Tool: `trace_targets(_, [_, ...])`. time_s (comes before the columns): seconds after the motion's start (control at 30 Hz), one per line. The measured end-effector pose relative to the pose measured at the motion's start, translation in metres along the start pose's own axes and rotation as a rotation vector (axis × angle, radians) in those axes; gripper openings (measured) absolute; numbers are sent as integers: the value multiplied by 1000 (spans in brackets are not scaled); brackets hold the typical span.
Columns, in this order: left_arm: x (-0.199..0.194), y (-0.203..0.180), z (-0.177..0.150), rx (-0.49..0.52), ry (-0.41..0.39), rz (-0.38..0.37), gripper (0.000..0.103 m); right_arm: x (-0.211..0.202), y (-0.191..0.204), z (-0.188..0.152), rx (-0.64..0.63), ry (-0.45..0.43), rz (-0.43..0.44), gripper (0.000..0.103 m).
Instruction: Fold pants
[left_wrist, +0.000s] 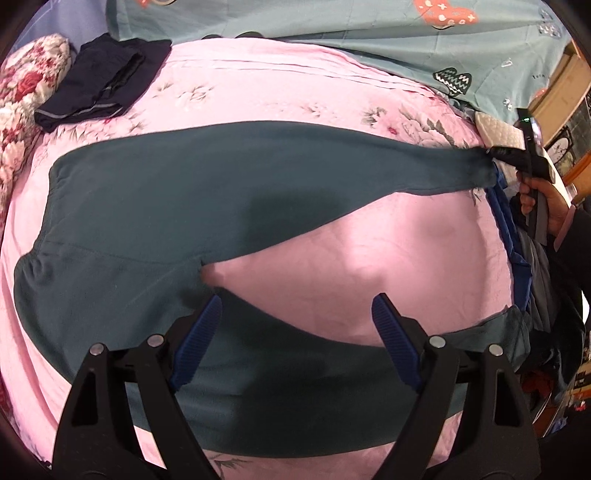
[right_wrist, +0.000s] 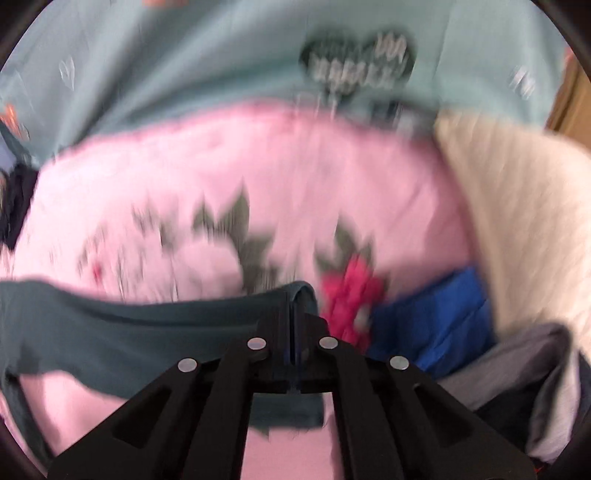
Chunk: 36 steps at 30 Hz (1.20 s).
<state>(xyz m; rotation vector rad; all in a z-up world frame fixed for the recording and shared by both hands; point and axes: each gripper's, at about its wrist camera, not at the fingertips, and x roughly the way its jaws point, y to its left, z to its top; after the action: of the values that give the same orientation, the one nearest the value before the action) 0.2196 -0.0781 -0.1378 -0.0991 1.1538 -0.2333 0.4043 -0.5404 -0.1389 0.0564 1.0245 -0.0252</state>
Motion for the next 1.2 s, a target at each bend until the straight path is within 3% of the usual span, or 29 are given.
trace_targets(0.03, [0,0,0,-5,2,0,85,-2,1,2,-4,-38,-12,1])
trace_targets(0.13, [1,-3,0,-7,2,-2,85,16,4,0,-42,-7,-78,25])
trace_targets(0.23, [-1,-7,0,8,-3,5,86,7,1,-6,-13,-26,-134,26])
trace_targets(0.3, [0,-7,-1,9,-1,12,87,-11,7,-9,13,-67,-78,26])
trace_targets(0.33, [1,-7,-1,6,5,13,87,-20,16,-11,7,-71,16,26])
trace_targets(0.37, [2,-6,-2,4,10,19,87,-22,28,-14,-11,-59,89,28])
trace_targets(0.43, [0,-5,-3,-7,7,36,87,-9,48,-21,-48,7,147,37])
trace_targets(0.5, [-6,-3,-4,-23,1,49,89,25,56,-33,-64,156,93,40])
trace_targets(0.57, [-15,4,-7,-22,-12,77,92,19,68,-33,-85,103,34,40])
trace_targets(0.6, [-20,9,-10,-17,-29,103,95,10,78,-31,-92,80,44,42])
trace_targets(0.63, [-23,16,-11,-14,-42,128,98,-1,87,-31,-89,50,72,51])
trace_targets(0.77, [-27,56,-8,-12,-42,205,98,-37,144,-40,-187,-6,186,61])
trace_targets(0.9, [-40,108,11,-21,-76,216,98,-62,207,-59,-246,15,279,62])
trace_targets(1.03, [-51,152,40,33,-107,202,98,-77,269,-71,-301,72,300,62])
trace_targets(1.2, [-49,207,86,116,-103,180,98,-84,333,-50,-389,98,328,62])
